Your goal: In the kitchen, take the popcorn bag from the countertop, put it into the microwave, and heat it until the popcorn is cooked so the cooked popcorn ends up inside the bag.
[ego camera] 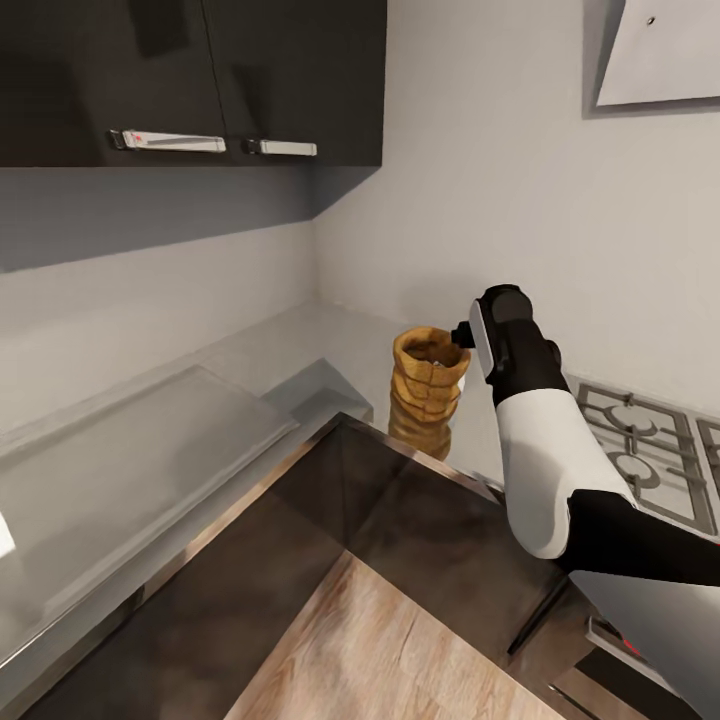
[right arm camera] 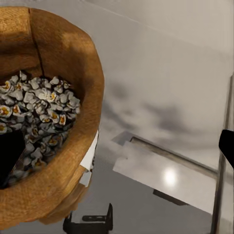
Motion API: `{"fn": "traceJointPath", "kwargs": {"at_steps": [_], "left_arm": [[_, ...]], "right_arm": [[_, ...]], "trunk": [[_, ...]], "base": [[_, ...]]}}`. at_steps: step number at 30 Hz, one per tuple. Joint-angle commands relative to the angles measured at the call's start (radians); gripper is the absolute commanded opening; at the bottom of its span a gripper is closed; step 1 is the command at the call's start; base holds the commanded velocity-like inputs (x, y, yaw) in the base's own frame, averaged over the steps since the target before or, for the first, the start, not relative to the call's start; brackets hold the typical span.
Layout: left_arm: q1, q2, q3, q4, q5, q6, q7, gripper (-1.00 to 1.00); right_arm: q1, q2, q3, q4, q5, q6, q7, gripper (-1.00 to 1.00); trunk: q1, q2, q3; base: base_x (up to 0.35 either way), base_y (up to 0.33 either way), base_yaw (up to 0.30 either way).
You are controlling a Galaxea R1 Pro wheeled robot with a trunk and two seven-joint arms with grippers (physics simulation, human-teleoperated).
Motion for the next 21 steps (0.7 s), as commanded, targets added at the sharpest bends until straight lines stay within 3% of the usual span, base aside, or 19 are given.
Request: {"fn": "traceJointPath", "kwargs": {"at_steps": [1,8,16,21], "left_arm": [[0.0,0.0,0.002,-0.001,0.004,-0.002,0.0,1.0],[0.0,0.0,0.002,-0.001,0.004,-0.002,0.0,1.0],[0.0,0.0,0.002,-0.001,0.004,-0.002,0.0,1.0],[0.0,0.0,0.002,-0.001,0.004,-0.002,0.0,1.0]], "right_arm": [[-0.001,0.001,-0.003,0.0,0.003,0.003,0.0,1.0],[-0.001,0.001,-0.004,0.017,0.0,0.003,0.0,1.0],[-0.001,0.001,-0.006,0.136,-0.003,0.003,0.003,1.0],[-0.001,0.001,-0.007,0.151,0.001,0.003,0.004,1.0]], "trunk": [[0.0,-0.001,-0.001],[0.0,-0.001,-0.001],[0.0,-0.001,-0.001],[0.0,-0.001,-0.001]], "base": [[0.164,0.0,0.0],[0.118,0.0,0.0],[0.006,0.0,0.0],[0.0,0.0,0.0]]}}
